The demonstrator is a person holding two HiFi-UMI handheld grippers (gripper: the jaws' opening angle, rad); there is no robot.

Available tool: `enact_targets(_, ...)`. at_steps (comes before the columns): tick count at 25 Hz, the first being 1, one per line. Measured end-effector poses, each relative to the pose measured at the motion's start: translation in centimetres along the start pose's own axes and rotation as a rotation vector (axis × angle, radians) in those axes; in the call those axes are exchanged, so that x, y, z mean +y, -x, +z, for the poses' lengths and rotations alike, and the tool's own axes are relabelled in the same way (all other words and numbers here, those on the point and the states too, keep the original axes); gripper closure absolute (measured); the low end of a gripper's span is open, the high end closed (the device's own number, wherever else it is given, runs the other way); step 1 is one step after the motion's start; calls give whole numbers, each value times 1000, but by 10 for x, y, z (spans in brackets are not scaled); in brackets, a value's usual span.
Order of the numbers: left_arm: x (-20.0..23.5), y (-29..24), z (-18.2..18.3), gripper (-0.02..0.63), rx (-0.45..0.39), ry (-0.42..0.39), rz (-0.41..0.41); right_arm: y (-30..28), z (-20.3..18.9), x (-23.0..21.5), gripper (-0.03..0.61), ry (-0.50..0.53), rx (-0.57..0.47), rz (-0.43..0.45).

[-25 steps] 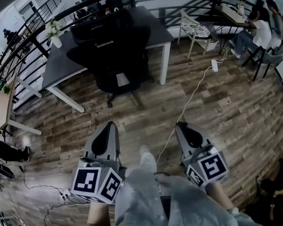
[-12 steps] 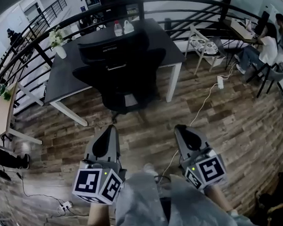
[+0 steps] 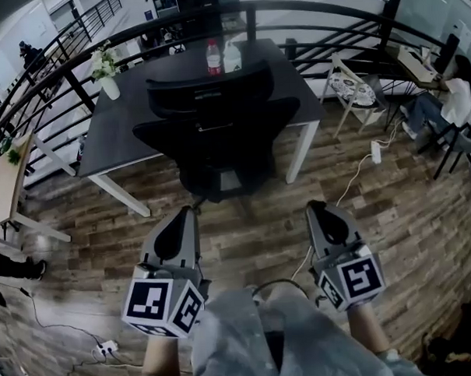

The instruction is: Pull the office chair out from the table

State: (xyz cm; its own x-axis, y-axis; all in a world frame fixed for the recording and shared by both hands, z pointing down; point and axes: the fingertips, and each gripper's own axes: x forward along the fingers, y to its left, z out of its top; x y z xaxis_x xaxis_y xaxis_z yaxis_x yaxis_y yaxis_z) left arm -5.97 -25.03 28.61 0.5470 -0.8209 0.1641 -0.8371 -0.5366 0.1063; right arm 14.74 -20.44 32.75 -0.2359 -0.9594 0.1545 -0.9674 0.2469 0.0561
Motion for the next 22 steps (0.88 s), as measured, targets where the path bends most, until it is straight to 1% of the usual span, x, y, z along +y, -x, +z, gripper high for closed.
enact_targets(5,18,-1,0,604,-7,-8,23,-14,4,-13,574,63,15,-17)
enact_targets(12,45,2,-2,604,-13,-23,93,-40,14,-26,574,150,13,-19)
enact_targets(18,62,-15,7,604,-27,-45,123,-78,24,-40,574,179,-2,-13)
enact_targets(22,76,-27,7,604,-32,-55,124,-101,28,-42,572,236,3,2)
